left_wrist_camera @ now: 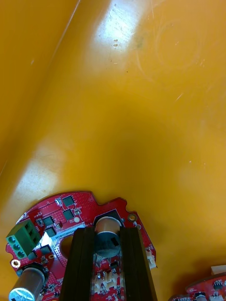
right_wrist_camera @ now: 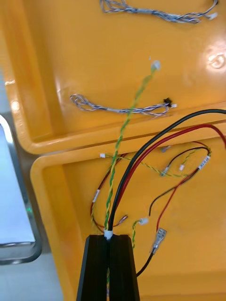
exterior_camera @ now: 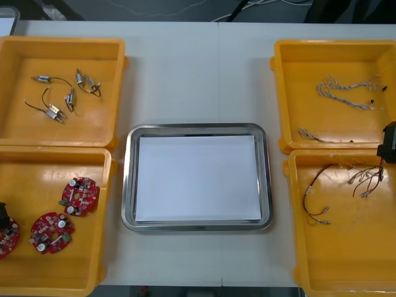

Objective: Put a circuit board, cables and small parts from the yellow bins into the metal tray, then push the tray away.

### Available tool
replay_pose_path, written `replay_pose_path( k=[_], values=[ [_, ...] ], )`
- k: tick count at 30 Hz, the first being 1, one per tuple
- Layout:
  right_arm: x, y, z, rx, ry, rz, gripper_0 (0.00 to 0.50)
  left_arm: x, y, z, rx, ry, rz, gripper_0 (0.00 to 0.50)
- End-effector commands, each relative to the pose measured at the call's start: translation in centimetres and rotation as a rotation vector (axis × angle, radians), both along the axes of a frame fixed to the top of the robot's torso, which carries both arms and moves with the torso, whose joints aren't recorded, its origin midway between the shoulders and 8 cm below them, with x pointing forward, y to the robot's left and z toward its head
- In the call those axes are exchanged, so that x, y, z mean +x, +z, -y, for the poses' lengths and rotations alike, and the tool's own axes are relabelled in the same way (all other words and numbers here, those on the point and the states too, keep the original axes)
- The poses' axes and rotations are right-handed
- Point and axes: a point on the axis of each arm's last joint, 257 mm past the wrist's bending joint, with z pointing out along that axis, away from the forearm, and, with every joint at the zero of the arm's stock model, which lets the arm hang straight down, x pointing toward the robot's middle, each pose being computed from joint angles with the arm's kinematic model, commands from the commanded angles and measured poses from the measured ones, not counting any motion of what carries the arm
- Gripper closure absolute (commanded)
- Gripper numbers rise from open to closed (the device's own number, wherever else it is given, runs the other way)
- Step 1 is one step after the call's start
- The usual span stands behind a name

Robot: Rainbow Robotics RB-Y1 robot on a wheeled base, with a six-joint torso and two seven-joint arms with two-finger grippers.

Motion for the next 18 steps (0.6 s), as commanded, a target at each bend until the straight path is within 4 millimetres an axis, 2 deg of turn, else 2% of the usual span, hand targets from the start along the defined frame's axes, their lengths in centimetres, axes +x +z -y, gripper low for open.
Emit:
replay_pose_path(
  k=[1, 7, 18],
  values=[
    [-0.4, 3.0, 0.5, -0.066, 0.068, 0.051, 0.5, 1.7, 1.0, 1.0, -0.024, 0.027, 0.036, 0.5],
    [-1.2, 3.1, -0.4, -0.068, 0.116, 0.036, 0.5, 3.2, 2.0, 1.8, -0.033, 0.015, 0.059, 0.5],
    [-1.6, 2.7, -2.6, -0.093, 0.192, 0.034, 0.5, 5.9, 2.8, 5.0, -0.064, -0.039, 0.089, 0.5]
  ],
)
